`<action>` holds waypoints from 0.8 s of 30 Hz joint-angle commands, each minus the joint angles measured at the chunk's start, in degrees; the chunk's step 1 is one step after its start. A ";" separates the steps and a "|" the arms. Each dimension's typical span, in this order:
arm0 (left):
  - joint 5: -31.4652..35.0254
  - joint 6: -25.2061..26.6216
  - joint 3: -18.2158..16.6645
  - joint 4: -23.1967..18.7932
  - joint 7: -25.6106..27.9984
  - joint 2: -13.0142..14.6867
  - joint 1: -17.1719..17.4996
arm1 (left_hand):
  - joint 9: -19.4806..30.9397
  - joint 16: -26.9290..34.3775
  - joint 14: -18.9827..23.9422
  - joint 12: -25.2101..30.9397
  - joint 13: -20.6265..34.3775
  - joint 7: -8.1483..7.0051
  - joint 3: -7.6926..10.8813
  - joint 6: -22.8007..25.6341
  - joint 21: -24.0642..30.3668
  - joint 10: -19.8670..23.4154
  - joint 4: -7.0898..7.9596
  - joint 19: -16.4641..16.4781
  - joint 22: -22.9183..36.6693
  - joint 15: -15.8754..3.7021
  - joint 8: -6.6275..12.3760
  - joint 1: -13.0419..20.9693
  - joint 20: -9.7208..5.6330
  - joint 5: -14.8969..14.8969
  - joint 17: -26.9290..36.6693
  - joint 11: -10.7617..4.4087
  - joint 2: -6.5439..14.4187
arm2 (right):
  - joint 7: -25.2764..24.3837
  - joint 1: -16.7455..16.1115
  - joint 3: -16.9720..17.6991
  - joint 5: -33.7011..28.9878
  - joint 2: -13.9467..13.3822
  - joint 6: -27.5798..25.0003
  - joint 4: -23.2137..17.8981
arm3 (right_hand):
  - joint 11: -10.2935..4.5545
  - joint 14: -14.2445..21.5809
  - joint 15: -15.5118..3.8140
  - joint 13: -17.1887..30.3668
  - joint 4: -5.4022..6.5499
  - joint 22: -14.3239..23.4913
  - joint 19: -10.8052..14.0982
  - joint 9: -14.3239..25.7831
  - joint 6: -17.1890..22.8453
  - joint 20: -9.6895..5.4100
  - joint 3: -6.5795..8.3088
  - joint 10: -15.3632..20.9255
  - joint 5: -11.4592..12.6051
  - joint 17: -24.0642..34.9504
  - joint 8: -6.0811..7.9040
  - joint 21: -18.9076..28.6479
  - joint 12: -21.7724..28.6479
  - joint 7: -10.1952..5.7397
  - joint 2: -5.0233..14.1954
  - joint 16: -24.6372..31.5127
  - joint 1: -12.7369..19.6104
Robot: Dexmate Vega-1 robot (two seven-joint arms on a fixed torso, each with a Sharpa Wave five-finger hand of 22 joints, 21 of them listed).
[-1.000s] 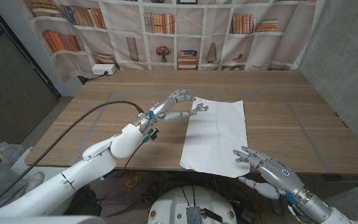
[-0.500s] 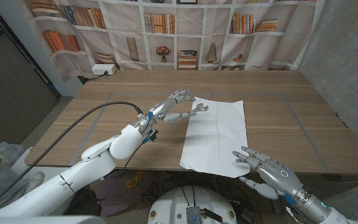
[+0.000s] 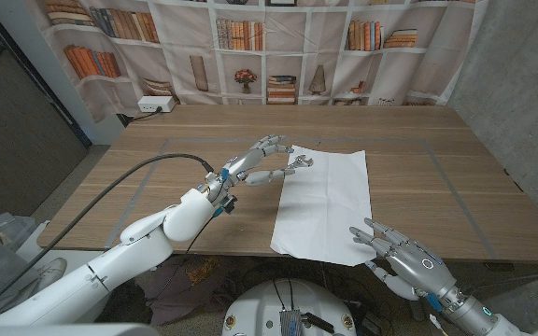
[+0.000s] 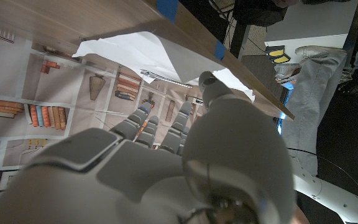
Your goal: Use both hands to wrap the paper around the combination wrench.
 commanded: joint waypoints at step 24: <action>0.83 0.01 -0.47 -1.40 0.61 0.17 1.63 | -0.19 0.15 -1.09 0.10 0.12 -0.61 -0.96 0.71 0.38 0.59 -0.16 0.01 0.33 -0.77 -0.39 0.05 -0.51 0.25 0.10 -0.61 -0.96 | -1.53 -2.01 -1.60 1.87 -5.65 -5.70 -0.34 | 0.90 0.85 -5.67 0.13 1.87 0.11 0.72 0.21 -1.41 -3.27 -0.73 -0.46 1.38 0.30 0.46 0.52 -0.35 1.55 -2.39 0.89 -1.57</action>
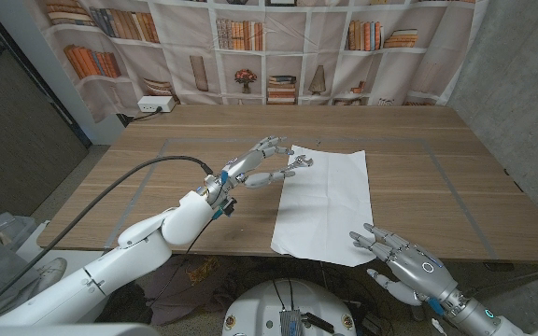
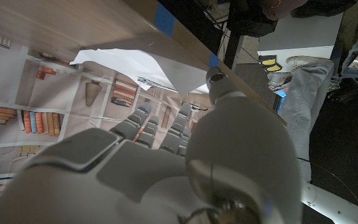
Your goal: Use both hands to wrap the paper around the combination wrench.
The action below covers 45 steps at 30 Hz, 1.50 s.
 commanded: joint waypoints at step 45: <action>0.28 -0.02 -2.63 -2.27 2.02 1.24 4.58 | -0.36 0.15 -1.05 0.07 0.14 -0.32 -1.46 0.72 0.40 0.70 0.20 -0.38 0.36 -0.98 -0.49 -0.56 -0.31 0.28 0.14 -0.50 -0.24 | -8.27 7.40 -14.67 -1.69 -8.61 -15.15 1.48 | -1.04 6.77 -8.44 1.82 -0.02 0.13 4.57 0.15 2.88 -5.28 -0.72 8.86 0.87 0.16 1.10 1.28 4.11 -1.89 1.79 1.34 3.27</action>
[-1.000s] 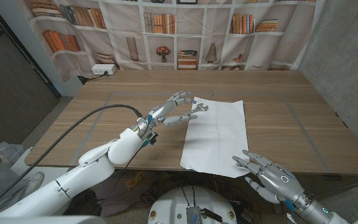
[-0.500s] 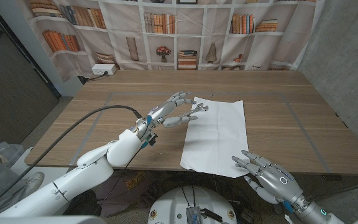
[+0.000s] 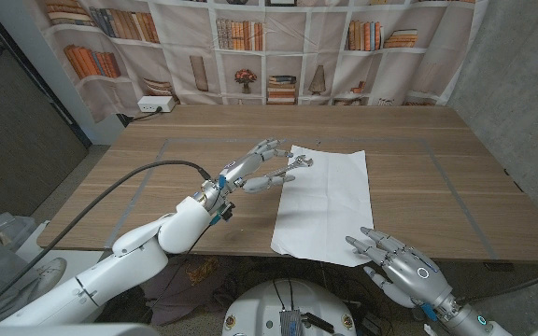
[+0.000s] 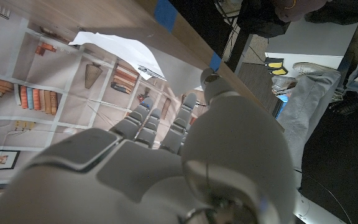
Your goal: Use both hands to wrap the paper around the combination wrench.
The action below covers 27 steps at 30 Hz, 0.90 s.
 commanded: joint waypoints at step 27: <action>-1.48 -2.24 0.22 2.66 -0.74 -0.61 -1.31 | 0.09 0.19 -0.95 0.04 0.15 0.21 -0.98 0.60 0.40 0.45 0.49 -0.45 0.09 -0.89 -0.09 -0.79 -0.21 0.31 0.18 0.02 0.34 | -6.06 6.92 -10.80 6.90 -5.98 -7.36 0.97 | -0.25 5.85 -10.71 3.35 0.45 0.23 4.63 0.11 3.86 -6.25 0.59 6.75 0.78 1.19 0.71 1.02 5.28 -1.07 3.01 1.65 4.25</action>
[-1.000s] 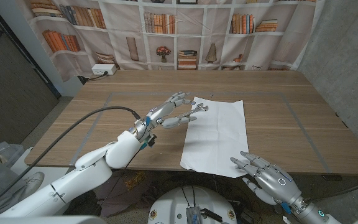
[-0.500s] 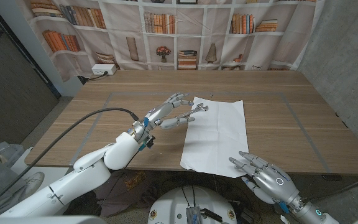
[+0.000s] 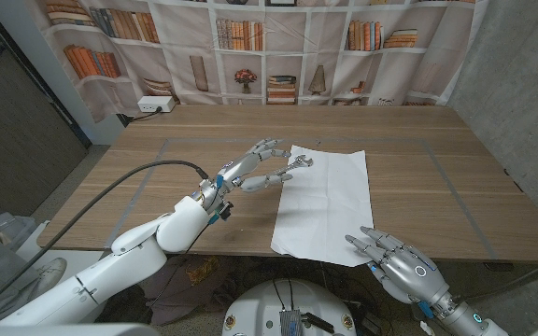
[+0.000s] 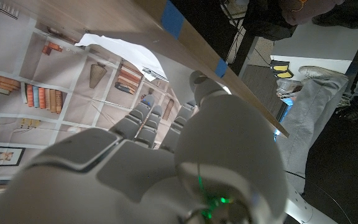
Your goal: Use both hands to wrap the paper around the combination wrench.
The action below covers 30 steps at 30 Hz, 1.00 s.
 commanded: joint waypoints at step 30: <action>-1.04 -1.46 -0.33 1.36 0.72 -0.56 0.25 | -0.14 0.24 -0.80 0.07 0.15 -0.05 -1.25 0.91 0.42 0.82 0.84 -0.52 0.12 -1.16 -0.16 -0.94 -0.44 0.33 0.20 0.04 0.43 | -10.63 8.30 -7.16 12.45 -0.37 7.29 1.97 | 0.22 13.35 -11.36 10.66 2.06 0.78 7.37 0.44 13.70 -6.88 -3.13 12.13 -5.78 3.68 0.75 2.10 15.39 -2.70 0.80 4.76 -2.03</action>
